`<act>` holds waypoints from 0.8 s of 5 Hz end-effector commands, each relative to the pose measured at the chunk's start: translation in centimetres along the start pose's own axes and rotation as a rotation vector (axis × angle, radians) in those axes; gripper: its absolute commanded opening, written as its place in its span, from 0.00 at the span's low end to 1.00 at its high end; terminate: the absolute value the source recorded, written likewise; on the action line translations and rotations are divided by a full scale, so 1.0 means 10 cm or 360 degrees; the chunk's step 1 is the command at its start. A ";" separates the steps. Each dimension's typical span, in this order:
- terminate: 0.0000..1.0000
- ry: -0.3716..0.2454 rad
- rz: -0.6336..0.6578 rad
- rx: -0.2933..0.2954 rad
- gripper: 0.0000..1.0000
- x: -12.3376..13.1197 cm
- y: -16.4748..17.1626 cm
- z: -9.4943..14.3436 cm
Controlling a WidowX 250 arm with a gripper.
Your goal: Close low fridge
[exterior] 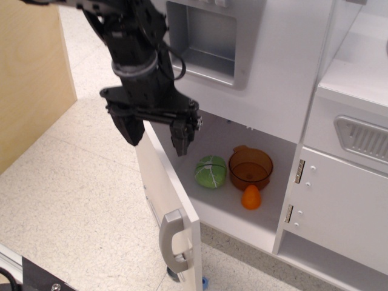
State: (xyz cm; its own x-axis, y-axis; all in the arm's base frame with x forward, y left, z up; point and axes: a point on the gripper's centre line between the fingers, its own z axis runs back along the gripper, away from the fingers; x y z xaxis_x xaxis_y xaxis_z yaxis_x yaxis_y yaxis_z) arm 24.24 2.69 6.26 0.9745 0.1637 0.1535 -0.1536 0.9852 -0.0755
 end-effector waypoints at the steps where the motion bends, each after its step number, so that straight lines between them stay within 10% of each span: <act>1: 0.00 0.0040 -0.0185 0.0022 1.00 -0.26 0.31 0.22; 4: 0.00 0.0003 -0.0155 0.0075 1.00 -0.20 0.75 -0.53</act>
State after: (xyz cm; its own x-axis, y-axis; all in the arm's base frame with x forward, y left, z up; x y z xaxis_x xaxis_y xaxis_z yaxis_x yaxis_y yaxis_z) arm 21.28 9.17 -1.11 0.9899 0.0749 0.1201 -0.0720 0.9970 -0.0283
